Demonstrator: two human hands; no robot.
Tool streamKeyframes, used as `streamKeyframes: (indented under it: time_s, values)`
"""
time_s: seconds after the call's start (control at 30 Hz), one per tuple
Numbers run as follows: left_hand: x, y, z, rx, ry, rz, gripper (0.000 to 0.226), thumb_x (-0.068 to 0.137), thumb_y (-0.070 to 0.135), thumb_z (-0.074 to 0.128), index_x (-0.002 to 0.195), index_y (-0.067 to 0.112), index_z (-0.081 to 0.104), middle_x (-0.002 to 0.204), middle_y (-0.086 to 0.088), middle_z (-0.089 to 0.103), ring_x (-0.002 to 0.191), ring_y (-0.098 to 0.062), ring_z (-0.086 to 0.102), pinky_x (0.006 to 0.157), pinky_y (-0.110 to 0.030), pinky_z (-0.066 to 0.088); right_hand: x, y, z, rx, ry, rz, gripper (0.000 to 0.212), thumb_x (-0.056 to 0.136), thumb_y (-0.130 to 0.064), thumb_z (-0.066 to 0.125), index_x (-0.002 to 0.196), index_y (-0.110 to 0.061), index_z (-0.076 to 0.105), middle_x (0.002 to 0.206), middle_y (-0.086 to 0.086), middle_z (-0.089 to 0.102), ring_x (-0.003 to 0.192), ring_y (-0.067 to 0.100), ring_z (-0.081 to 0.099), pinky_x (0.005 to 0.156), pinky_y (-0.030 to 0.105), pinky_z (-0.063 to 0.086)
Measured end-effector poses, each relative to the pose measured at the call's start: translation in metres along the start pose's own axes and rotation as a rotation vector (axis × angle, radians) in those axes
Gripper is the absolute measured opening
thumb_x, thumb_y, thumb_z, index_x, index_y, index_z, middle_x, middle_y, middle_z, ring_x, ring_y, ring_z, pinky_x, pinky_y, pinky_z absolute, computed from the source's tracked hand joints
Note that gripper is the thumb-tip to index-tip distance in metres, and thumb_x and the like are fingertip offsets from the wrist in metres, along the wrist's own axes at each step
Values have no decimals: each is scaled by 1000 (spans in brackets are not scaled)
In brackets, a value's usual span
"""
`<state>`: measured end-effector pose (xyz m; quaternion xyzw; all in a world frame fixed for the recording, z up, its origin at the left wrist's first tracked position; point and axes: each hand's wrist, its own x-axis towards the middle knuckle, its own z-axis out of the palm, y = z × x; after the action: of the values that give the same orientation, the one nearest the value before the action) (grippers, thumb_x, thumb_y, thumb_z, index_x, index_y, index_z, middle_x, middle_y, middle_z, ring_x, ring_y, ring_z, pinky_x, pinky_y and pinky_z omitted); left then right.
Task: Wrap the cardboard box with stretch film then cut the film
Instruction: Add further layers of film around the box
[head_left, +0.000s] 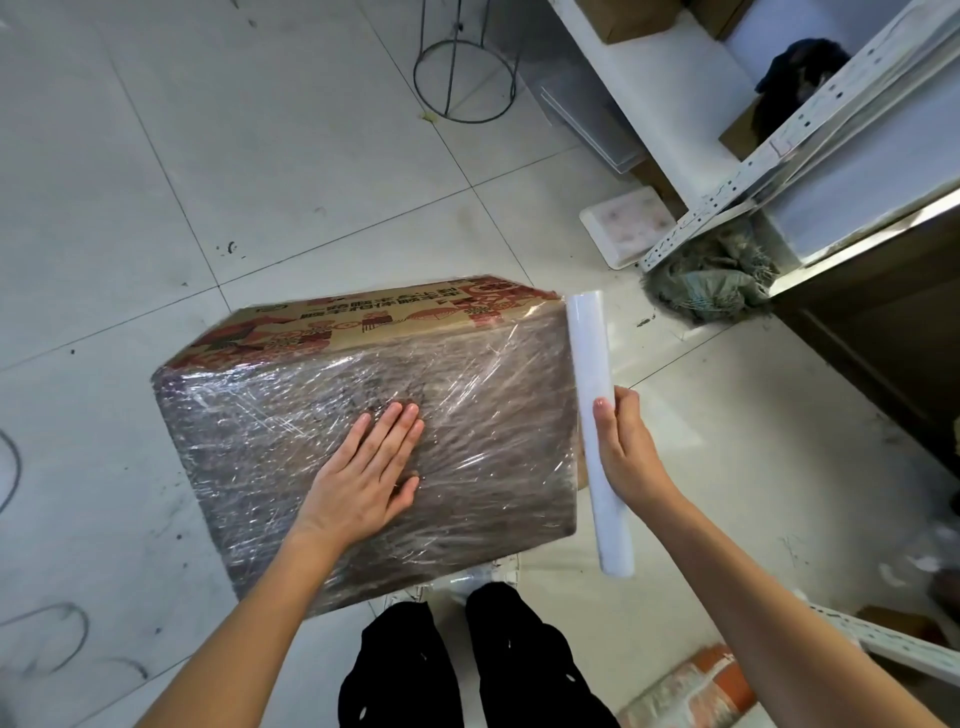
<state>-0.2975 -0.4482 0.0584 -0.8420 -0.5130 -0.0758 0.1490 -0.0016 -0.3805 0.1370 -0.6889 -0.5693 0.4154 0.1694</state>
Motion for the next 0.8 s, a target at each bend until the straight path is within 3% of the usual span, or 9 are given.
streamKeyframes:
  time_s: [0.07,0.2,0.33,0.57,0.7,0.8]
  values:
    - [-1,1,0,10,9,7,70,95,44,32,148,1,17,158,-14,8,145,-25,11,119,-41,6,5,8,3,-92,-1,-29,52,96,-51,25,122,-8,38,98,-3,49,86,19,52,71,31,37]
    - [-4,3,1,25,13,4,69,96,44,33,149,2,17,157,-14,9,145,-25,11,119,-41,6,7,20,10,-108,105,18,34,96,-43,33,102,-10,40,85,-2,44,78,21,48,69,32,36]
    - [-7,6,1,28,10,10,70,96,44,32,149,2,16,158,-13,7,145,-24,9,119,-40,6,13,26,16,8,111,99,23,97,-32,43,93,-10,37,75,-2,42,70,20,45,64,32,34]
    - [6,19,-21,-104,-41,-136,75,93,49,30,148,0,15,158,-14,4,146,-23,5,119,-42,2,25,17,13,118,59,76,18,97,-25,47,97,-9,38,69,-4,34,60,9,37,56,21,32]
    - [53,17,-23,-77,74,-92,72,96,43,29,149,3,1,158,-11,-3,146,-22,-1,119,-41,0,31,14,12,108,35,49,17,98,-23,45,97,-8,37,69,-3,35,60,7,38,53,13,36]
    - [93,12,-9,-75,40,-107,69,98,45,19,148,4,-5,157,-10,-11,145,-20,-8,118,-40,-4,34,16,13,119,26,40,17,98,-22,44,97,-7,37,70,-3,35,60,8,38,51,11,36]
